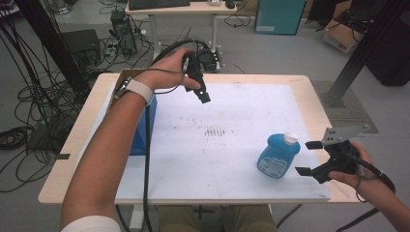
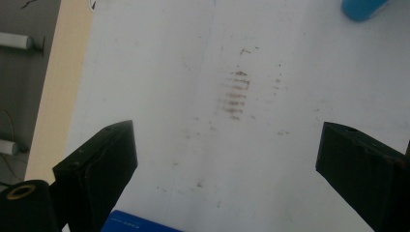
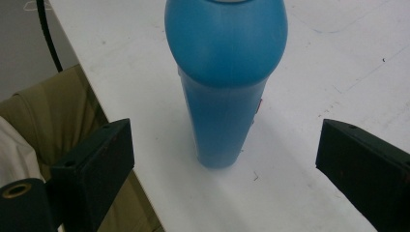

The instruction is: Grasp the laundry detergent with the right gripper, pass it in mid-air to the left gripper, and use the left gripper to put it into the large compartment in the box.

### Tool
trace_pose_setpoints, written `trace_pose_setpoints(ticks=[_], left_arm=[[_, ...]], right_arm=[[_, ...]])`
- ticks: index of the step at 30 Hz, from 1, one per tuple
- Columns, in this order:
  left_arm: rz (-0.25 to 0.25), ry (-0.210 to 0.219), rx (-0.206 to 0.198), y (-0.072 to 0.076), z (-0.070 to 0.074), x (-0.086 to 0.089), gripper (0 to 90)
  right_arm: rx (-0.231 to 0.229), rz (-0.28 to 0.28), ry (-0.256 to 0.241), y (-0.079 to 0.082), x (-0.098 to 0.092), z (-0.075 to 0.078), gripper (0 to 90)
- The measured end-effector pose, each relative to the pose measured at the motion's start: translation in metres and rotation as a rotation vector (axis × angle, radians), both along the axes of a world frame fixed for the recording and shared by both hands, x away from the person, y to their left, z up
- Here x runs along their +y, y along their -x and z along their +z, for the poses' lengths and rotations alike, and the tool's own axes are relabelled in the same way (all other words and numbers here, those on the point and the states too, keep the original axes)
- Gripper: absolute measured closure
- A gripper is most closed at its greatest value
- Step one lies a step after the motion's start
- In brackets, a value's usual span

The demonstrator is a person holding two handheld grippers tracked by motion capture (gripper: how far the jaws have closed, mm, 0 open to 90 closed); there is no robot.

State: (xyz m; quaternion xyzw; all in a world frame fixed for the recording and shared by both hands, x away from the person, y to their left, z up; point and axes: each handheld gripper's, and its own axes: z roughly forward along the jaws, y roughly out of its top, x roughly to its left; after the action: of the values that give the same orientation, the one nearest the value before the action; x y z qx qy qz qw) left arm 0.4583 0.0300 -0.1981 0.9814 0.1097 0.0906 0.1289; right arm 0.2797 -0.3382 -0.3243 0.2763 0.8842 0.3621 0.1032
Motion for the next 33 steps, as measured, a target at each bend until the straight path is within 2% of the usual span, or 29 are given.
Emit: trace_pose_setpoints(ticks=[7, 17, 21, 23, 24, 26, 33], left_arm=[[0.001, -0.007, 0.011, -0.0002, 0.0005, 0.0010, 7.8], [0.006, -0.004, 0.007, 0.0000, -0.0002, 0.0025, 7.8], [-0.004, -0.016, 0.007, -0.0010, 0.0003, 0.0032, 7.8], [0.004, -0.006, 0.008, -0.0007, -0.0003, 0.0031, 7.8], [-0.006, -0.023, 0.006, -0.0012, 0.0008, 0.0035, 7.8], [0.006, -0.002, 0.001, -0.0004, -0.0002, 0.0035, 7.9], [0.006, -0.010, 0.010, 0.0001, 0.0006, 0.0039, 7.8]], right_arm=[[0.001, 0.001, -0.001, -0.0003, 0.0002, -0.0003, 6.3], [0.005, 0.001, 0.000, -0.0010, 0.0011, -0.0003, 6.3], [0.003, 0.003, 0.002, -0.0014, 0.0013, 0.0000, 6.3], [0.001, 0.004, 0.001, -0.0015, 0.0014, 0.0000, 6.2], [0.002, 0.002, 0.000, -0.0015, 0.0014, -0.0001, 6.3], [0.005, -0.002, 0.001, -0.0013, 0.0014, -0.0002, 6.2], [0.005, 0.003, 0.005, -0.0010, 0.0010, 0.0002, 6.3]])
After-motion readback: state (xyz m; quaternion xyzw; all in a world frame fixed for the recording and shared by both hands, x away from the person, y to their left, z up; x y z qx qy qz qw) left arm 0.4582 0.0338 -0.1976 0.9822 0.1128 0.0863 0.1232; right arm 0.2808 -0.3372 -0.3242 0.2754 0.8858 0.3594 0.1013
